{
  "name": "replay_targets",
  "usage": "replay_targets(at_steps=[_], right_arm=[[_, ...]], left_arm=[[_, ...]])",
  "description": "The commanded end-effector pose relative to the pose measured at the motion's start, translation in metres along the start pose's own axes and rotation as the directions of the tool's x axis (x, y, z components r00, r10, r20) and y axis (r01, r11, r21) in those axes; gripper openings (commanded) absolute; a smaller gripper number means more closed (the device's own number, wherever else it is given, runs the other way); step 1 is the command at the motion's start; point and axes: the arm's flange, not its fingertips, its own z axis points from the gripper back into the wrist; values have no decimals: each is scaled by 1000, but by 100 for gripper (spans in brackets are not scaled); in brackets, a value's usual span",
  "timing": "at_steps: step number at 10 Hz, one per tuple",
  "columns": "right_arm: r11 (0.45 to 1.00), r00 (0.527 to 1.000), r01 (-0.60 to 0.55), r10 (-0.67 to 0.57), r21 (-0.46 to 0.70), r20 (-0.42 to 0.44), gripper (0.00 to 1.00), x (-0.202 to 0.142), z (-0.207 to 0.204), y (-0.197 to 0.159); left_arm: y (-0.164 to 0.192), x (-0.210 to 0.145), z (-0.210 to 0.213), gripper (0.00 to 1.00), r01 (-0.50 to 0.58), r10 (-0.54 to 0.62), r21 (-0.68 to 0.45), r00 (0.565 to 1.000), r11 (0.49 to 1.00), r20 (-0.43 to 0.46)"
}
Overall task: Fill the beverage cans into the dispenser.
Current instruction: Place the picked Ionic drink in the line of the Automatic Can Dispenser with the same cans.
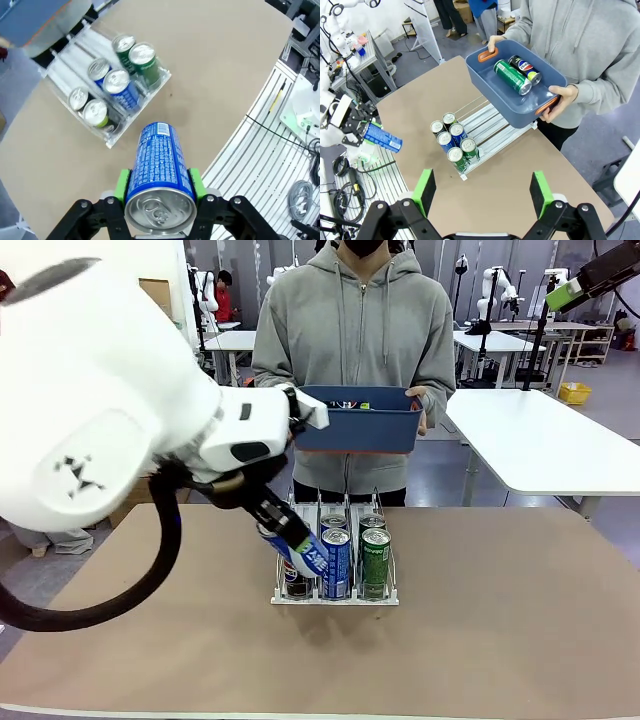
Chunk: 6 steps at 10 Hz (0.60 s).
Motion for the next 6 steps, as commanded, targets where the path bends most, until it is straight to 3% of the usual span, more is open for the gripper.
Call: replay_targets(at_steps=[1, 5, 6], right_arm=[[1000, 1000, 1, -1, 0, 0, 100, 0, 0, 0], [1000, 1000, 1, -1, 0, 0, 100, 0, 0, 0], [1000, 1000, 1, -1, 0, 0, 100, 0, 0, 0]], left_arm=[[3, 6, -28, 57, 74, -75, 21, 997, 997, 37], [5, 26, -75, 57, 91, -91, 9, 994, 996, -64], [-4, 9, -59, 57, 96, -96, 19, 995, 995, -31]])
